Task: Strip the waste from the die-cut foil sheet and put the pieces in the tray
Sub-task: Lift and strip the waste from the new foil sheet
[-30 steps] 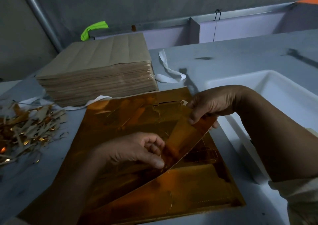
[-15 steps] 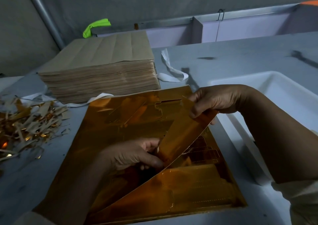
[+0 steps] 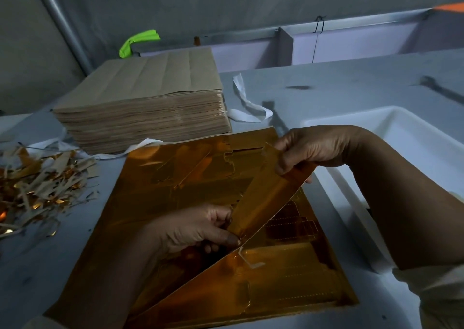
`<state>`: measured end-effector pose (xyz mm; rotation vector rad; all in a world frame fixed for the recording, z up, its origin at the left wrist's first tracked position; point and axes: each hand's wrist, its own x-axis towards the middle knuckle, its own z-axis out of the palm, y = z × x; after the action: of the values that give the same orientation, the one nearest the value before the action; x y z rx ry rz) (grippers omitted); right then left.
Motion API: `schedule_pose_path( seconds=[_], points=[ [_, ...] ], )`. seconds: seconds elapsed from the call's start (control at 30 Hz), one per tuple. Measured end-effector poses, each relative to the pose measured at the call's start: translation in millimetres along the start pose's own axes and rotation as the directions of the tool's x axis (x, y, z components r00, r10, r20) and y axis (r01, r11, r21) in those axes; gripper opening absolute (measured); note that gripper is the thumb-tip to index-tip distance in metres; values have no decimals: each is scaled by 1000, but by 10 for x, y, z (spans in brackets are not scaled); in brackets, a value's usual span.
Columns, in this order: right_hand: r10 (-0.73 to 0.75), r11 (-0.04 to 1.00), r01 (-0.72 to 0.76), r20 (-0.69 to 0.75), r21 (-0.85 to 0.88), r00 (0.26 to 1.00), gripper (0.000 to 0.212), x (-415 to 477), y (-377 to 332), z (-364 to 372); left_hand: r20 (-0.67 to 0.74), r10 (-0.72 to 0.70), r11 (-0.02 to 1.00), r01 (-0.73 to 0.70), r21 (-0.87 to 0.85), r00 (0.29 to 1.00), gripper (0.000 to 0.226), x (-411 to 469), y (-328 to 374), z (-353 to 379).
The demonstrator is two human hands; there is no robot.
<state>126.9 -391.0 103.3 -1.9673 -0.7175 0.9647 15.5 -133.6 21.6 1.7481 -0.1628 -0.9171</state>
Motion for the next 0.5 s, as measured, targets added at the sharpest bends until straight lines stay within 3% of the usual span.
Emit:
schedule_pose_path(
  seconds=[0.1, 0.17, 0.27, 0.4, 0.5],
  points=[
    [-11, 1000, 10, -23, -12, 1000, 20, -2, 11, -14, -15, -23, 1000, 23, -10, 1000, 14, -2, 0, -9],
    [-19, 1000, 19, -43, -14, 999, 29, -2, 14, -32, -40, -27, 1000, 28, 6, 999, 22, 2, 4, -13],
    [-19, 1000, 18, -50, -21, 999, 25, -8, 5, -37, -57, -52, 999, 52, -7, 997, 33, -8, 16, -25],
    [35, 999, -34, -36, 27, 999, 24, -13, 25, -50, -30, -26, 998, 24, -64, 999, 21, 3, 46, -41],
    [68, 997, -67, -20, 27, 998, 22, -11, 16, -40, -76, -10, 996, 3, -87, 997, 27, 50, 106, -41]
  ],
)
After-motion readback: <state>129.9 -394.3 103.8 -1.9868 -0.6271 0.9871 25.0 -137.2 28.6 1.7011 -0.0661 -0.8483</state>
